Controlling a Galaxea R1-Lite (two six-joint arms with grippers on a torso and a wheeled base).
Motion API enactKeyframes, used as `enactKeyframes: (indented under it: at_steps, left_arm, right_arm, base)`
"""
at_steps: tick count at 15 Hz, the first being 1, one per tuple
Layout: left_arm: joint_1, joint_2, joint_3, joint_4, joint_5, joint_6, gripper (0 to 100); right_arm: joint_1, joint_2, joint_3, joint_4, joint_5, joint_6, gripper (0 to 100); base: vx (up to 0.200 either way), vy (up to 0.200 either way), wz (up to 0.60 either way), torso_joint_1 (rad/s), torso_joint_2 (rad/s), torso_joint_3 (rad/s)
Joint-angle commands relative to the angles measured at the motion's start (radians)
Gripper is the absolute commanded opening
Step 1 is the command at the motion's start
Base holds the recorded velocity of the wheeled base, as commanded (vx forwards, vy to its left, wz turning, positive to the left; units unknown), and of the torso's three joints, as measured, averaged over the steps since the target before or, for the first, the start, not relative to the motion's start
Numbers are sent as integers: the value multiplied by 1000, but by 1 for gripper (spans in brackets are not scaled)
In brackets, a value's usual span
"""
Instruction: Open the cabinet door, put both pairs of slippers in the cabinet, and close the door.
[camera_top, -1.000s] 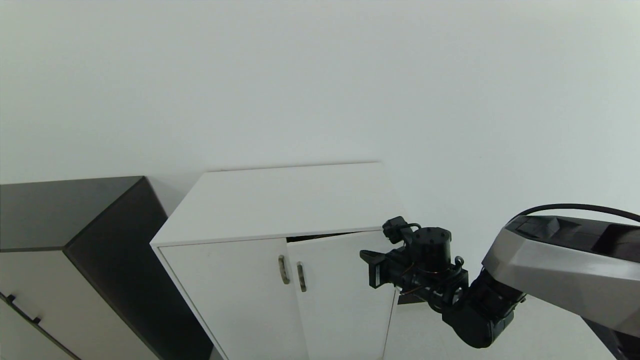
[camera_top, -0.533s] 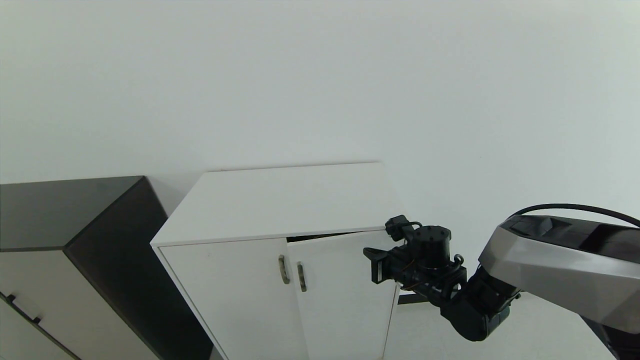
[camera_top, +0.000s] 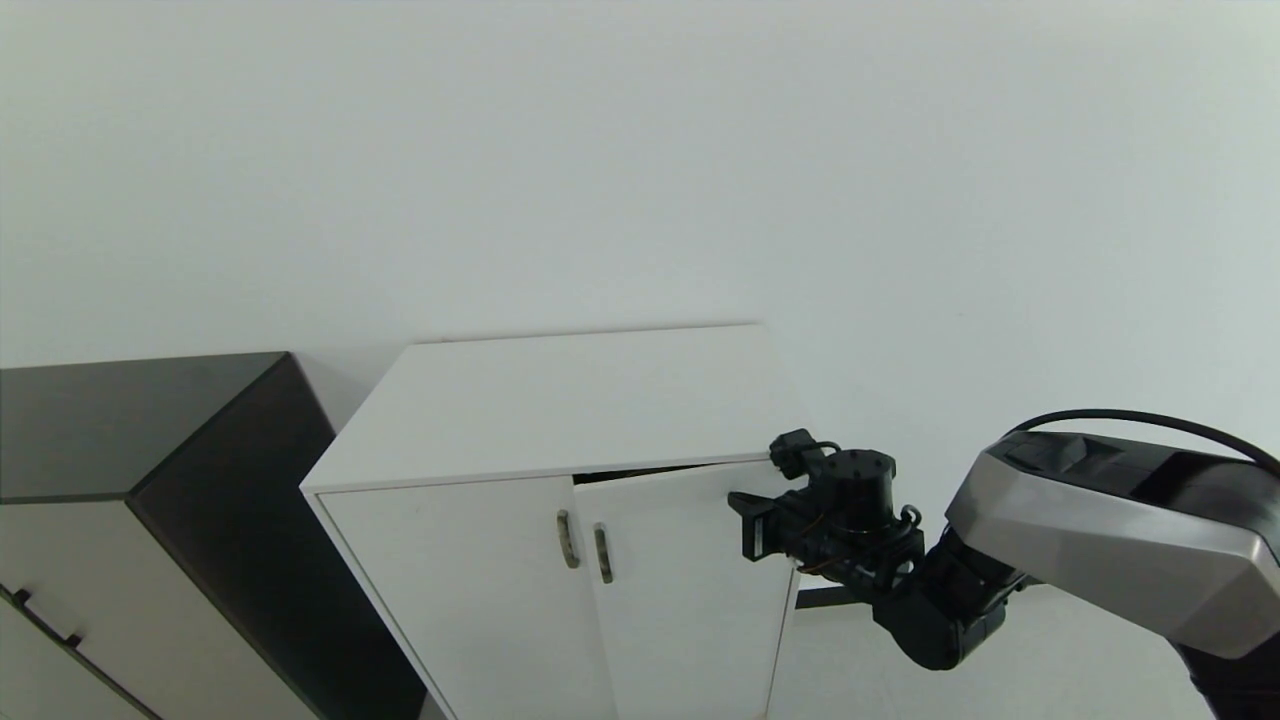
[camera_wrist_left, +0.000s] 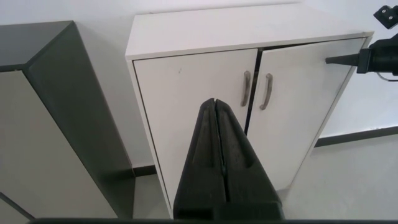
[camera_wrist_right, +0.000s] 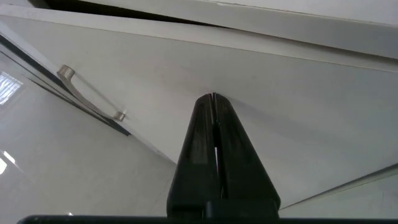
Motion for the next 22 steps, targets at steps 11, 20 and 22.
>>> enactKeyframes:
  at_steps: [11,20,22]
  left_arm:
    - [0,1,0,0,0,0,0]
    - [0,1,0,0,2,0,0]
    - [1,1,0,0,0,0,0]
  right_arm:
    - [-14,17,-40,35,-2,1,0]
    - [6,-54,74,-14,-3,1,0]
    - [25,-101,197,-99,-28,-1,0]
  base:
    - [0,0,0,0,0,0]
    - [0,0,0,0,0,0]
    - [0,0,0,0,0,0]
